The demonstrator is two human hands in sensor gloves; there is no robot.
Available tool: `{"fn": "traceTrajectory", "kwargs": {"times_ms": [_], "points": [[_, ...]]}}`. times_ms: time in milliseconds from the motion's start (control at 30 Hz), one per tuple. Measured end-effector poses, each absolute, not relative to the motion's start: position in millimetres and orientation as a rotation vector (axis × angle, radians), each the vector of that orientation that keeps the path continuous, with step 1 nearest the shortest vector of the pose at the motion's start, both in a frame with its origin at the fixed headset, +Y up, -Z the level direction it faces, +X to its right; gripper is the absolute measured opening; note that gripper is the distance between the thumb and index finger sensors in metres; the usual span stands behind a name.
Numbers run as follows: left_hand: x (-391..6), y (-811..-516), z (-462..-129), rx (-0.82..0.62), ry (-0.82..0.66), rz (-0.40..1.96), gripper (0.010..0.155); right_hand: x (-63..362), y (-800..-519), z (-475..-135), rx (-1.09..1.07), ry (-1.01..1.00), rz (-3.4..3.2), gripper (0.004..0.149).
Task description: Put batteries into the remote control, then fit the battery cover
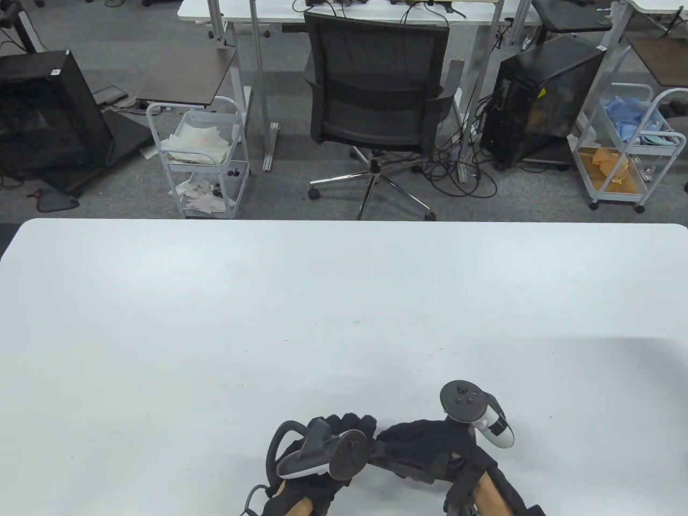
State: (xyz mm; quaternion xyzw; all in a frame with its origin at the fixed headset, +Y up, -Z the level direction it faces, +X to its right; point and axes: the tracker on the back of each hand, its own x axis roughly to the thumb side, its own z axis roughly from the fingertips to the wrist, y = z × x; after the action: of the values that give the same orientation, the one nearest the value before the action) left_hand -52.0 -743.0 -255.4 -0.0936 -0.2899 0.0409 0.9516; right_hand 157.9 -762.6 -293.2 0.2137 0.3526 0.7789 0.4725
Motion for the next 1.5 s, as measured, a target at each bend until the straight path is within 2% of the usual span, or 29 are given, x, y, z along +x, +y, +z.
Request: {"fn": "traceTrajectory", "kwargs": {"times_ms": [167, 333, 567, 700, 767, 867, 967, 1133, 1367, 1500], "points": [[-52, -744, -255, -0.206, -0.592, 0.071, 0.067, 158, -763, -293, 0.517, 0.858, 1.914, 0.055], [-48, -746, -256, -0.204, -0.674, 0.241, 0.064, 155, -761, -294, 0.501, 0.833, 1.916, 0.052], [-47, -742, -254, -0.152, -0.678, 0.251, 0.065, 157, -761, -295, 0.484, 0.767, 1.908, 0.049], [-45, -745, -255, -0.214, -0.633, 0.195, 0.065, 155, -761, -295, 0.485, 0.769, 1.981, 0.051], [-49, -748, -259, -0.286, -0.572, 0.155, 0.064, 153, -756, -294, 0.491, 0.721, 2.096, 0.054], [-59, -754, -265, -0.326, -0.515, 0.171, 0.064, 153, -747, -290, 0.522, 0.574, 2.317, 0.062], [-71, -755, -270, -0.334, -0.462, 0.172, 0.064, 150, -742, -285, 0.589, 0.524, 2.417, 0.065], [-71, -752, -270, -0.319, -0.469, 0.200, 0.065, 138, -743, -280, 0.644, 0.544, 2.505, 0.070], [-65, -751, -268, -0.316, -0.482, 0.168, 0.068, 130, -739, -270, 0.709, 0.369, 2.707, 0.071], [-75, -746, -269, -0.303, -0.481, 0.235, 0.076, 136, -733, -271, 0.704, 0.270, 2.633, 0.072]]}}
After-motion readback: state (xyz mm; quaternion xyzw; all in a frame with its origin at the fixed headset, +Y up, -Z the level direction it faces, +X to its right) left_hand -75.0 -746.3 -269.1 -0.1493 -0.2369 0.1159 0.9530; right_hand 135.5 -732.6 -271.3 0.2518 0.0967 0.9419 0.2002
